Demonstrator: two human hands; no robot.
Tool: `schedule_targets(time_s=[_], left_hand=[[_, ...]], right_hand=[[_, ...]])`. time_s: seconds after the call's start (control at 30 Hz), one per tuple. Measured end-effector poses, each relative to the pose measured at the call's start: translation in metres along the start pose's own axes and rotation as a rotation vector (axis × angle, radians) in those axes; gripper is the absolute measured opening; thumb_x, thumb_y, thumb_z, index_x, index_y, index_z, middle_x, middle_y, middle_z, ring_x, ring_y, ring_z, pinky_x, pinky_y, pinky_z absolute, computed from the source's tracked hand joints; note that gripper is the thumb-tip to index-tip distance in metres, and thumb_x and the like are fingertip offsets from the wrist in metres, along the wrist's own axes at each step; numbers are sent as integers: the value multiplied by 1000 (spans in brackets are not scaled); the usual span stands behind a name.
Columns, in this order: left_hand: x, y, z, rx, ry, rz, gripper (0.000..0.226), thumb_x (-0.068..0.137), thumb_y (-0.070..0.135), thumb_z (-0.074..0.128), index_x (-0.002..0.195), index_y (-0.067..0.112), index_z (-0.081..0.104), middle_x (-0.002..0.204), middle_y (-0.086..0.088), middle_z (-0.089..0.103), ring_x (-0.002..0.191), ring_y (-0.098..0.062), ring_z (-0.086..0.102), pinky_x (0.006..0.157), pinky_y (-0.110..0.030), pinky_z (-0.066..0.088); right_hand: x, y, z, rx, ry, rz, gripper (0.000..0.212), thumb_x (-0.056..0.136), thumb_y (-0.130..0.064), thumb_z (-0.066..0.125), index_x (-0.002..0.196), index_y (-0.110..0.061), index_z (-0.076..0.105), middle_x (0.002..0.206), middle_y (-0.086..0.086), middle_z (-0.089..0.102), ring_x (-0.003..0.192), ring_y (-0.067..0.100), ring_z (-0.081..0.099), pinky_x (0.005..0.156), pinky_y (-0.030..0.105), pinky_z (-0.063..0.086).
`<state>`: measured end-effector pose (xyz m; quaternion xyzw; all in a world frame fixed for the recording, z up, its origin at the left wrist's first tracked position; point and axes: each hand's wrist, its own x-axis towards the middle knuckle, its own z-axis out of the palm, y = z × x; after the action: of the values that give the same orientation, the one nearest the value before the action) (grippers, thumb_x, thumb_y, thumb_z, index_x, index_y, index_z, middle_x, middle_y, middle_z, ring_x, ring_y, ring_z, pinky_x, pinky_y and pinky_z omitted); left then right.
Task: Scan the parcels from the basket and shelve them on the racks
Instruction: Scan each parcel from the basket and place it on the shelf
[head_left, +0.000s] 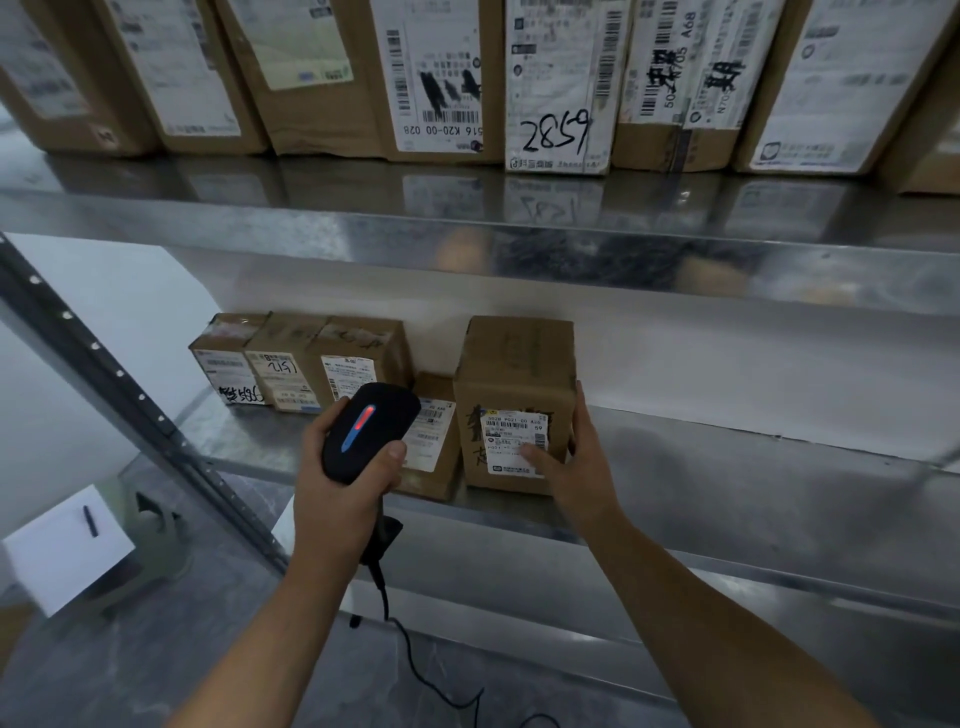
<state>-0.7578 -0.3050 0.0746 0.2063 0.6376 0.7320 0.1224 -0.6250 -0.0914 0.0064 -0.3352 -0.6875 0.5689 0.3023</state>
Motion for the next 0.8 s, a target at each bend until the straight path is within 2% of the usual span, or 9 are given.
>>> schedule_targets(time_s=[0.07, 0.13, 0.3, 0.47, 0.53, 0.6, 0.67, 0.73, 0.8], left_hand=[[3, 0, -1, -1, 9, -2, 71, 58, 46, 84, 123, 39, 58, 121, -19, 63, 87, -37, 64, 64, -27, 58], [6, -1, -2, 6, 18, -2, 72, 58, 47, 84, 124, 38, 57, 120, -21, 63, 87, -37, 64, 64, -27, 58], [12, -2, 0, 9, 32, 7, 74, 59, 46, 83, 127, 33, 56, 119, -21, 63, 87, -36, 64, 65, -26, 59], [17, -3, 1, 20, 42, 17, 70, 61, 48, 84, 125, 38, 57, 120, -19, 65, 94, -42, 65, 73, -36, 59], [17, -4, 3, 13, 25, 18, 72, 61, 47, 84, 127, 36, 57, 121, -20, 64, 94, -39, 66, 71, -33, 59], [16, -4, 5, 11, 9, 14, 73, 60, 48, 84, 127, 36, 57, 121, -12, 65, 98, -34, 67, 73, -36, 60], [15, -3, 8, 0, -17, 3, 75, 59, 49, 84, 127, 34, 57, 120, -9, 65, 97, -32, 68, 71, -33, 62], [13, 0, 10, -16, -64, -4, 79, 58, 49, 83, 130, 31, 56, 122, -14, 64, 95, -36, 67, 67, -28, 61], [12, -1, 11, -21, -111, -17, 75, 59, 48, 83, 127, 35, 57, 123, -13, 64, 100, -39, 66, 73, -34, 62]], right_hand=[[5, -1, 4, 38, -8, -11, 98, 87, -8, 77, 159, -38, 17, 138, -10, 60, 115, -11, 58, 96, 19, 52], [11, -1, 7, 69, -4, -16, 96, 89, -7, 75, 158, -40, 17, 133, -14, 61, 108, -18, 58, 89, 11, 52], [25, 4, 10, 64, 14, -18, 95, 89, -10, 75, 152, -52, 17, 127, -27, 60, 111, -15, 59, 93, 17, 53], [26, 6, 11, 39, 3, -38, 93, 90, -9, 74, 150, -51, 17, 133, -20, 59, 112, -17, 56, 94, 16, 52], [24, 3, 9, 35, -3, -33, 93, 89, -10, 75, 147, -53, 17, 138, -15, 57, 113, -20, 54, 95, 13, 50], [20, -2, 6, 10, -10, -34, 93, 87, -11, 78, 145, -54, 19, 141, -15, 53, 115, -21, 51, 94, 8, 47], [14, -11, 3, -15, -5, -31, 98, 85, -19, 81, 152, -48, 16, 151, -14, 43, 128, -13, 42, 103, 14, 44], [6, -18, -3, -63, 19, -15, 104, 84, -27, 81, 159, -39, 10, 160, -10, 32, 137, -2, 29, 115, 32, 36], [-5, -20, -9, -124, 44, -6, 101, 86, -32, 80, 160, -35, 11, 163, -7, 27, 139, 1, 25, 118, 34, 29]])
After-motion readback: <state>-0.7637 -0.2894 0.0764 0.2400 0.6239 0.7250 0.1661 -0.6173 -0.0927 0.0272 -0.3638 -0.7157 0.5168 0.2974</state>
